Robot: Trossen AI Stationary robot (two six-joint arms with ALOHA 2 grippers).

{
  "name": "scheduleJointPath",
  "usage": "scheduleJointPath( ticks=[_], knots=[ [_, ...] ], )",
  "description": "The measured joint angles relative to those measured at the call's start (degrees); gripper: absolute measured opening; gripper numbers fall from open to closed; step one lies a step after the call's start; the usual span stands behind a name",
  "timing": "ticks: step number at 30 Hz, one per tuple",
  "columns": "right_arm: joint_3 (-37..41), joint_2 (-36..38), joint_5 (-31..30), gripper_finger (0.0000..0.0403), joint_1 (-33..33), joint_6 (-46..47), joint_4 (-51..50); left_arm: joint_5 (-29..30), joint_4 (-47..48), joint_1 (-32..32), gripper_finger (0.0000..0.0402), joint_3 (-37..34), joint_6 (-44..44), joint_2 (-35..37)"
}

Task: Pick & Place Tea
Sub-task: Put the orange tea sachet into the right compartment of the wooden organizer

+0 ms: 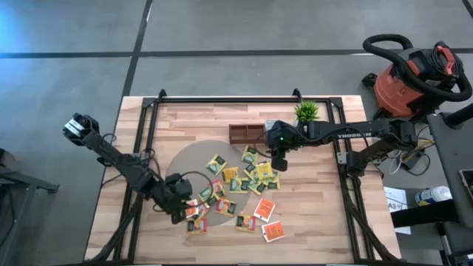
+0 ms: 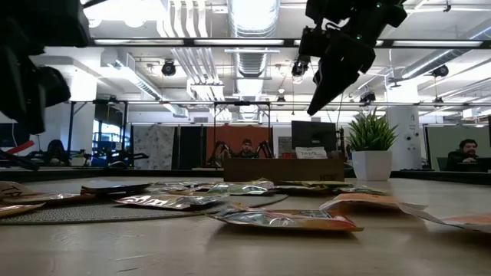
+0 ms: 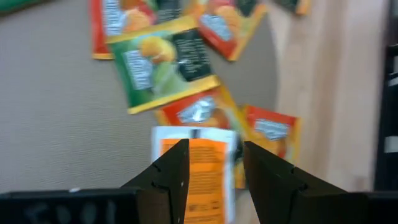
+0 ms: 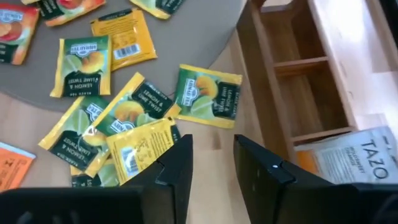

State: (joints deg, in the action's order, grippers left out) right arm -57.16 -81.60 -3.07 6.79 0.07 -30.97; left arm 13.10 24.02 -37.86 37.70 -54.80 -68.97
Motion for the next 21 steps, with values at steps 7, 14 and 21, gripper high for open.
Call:
scheduleJointPath(
  ticks=[7,14,21],
  knots=[
    [0.0,-0.9,0.0,0.0111,-2.0,3.2,-0.1,3.8,-3.3,-4.8,0.0138,-1.1,-3.7,-4.0],
    [0.0,-1.0,-0.1,0.0107,-2.6,3.7,-0.1,3.9,-3.5,-4.9,0.0137,4.8,-0.4,-14.9],
    [0.0,-1.0,-0.1,0.0109,-2.5,4.5,-0.1,3.9,2.2,-5.6,0.0137,12.0,-1.3,-22.9]
  ],
)
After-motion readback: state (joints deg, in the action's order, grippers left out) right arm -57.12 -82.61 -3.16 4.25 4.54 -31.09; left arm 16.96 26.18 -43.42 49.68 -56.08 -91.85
